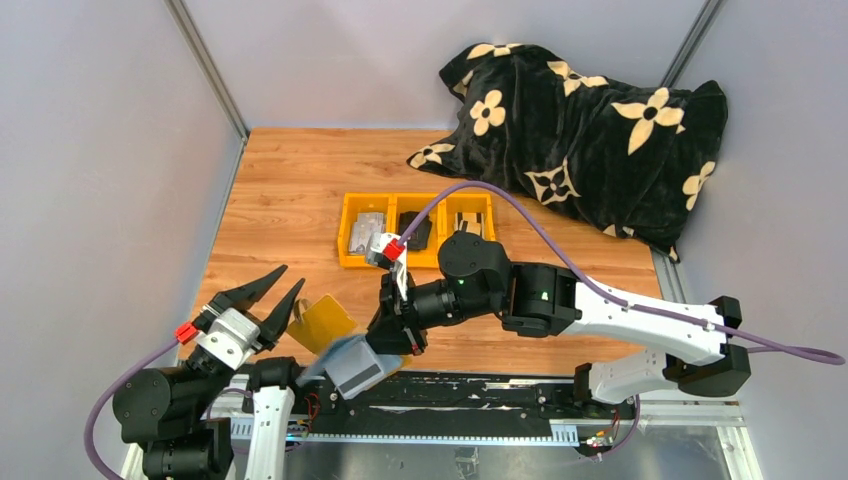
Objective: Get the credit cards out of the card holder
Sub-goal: Open the card holder.
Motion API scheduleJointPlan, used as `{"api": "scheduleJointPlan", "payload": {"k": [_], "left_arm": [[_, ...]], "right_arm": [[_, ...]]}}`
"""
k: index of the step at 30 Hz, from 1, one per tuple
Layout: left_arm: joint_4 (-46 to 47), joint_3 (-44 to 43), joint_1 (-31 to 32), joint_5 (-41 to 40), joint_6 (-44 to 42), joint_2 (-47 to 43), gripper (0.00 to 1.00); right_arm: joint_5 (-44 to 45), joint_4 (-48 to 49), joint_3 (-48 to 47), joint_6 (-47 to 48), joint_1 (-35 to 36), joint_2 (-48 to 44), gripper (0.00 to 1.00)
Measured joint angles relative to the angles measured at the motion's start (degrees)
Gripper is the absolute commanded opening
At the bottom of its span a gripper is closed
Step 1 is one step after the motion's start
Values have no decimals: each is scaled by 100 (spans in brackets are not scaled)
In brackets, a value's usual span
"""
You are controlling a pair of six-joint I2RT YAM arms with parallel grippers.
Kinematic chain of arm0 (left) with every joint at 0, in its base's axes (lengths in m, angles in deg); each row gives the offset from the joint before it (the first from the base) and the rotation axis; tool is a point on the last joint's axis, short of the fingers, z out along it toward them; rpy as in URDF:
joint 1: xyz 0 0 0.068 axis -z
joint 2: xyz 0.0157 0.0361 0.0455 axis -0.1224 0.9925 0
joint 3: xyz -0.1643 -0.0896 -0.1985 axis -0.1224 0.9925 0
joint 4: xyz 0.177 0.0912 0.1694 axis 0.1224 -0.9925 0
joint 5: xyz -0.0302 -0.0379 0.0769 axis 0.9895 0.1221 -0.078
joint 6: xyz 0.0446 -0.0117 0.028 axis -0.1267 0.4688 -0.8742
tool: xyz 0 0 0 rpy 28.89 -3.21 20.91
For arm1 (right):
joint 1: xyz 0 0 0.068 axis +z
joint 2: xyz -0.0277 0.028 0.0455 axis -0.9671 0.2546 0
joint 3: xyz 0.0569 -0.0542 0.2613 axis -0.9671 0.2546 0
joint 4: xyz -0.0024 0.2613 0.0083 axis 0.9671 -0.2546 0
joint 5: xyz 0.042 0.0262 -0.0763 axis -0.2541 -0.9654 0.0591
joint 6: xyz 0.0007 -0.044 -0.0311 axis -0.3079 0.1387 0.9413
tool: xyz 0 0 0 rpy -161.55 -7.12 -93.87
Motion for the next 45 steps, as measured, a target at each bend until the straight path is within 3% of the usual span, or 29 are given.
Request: {"api": "scheduleJointPlan", "payload": {"k": [7, 16, 19, 23, 27, 35, 45], "left_arm": [[61, 17, -7, 249, 293, -2, 43], [210, 35, -9, -411, 479, 0, 99], [208, 2, -9, -15, 627, 20, 100], [181, 48, -9, 1185, 758, 15, 100], [-334, 63, -9, 1904, 240, -2, 100], [-765, 79, -9, 1958, -909, -66, 100], [-879, 188, -9, 1742, -1519, -66, 98]], "right_arm": [[-83, -37, -4, -52, 0, 0, 0], [737, -1261, -953, -225, -2, 570, 0], [1119, -1668, -1025, -323, -46, 699, 0], [1550, -2149, -1252, -444, -151, 876, 0], [2002, -2413, -1805, -553, -236, 1091, 0], [2378, -2487, -2579, -748, -262, 1491, 0], [2382, -2494, -2608, -973, -262, 1722, 0]]}}
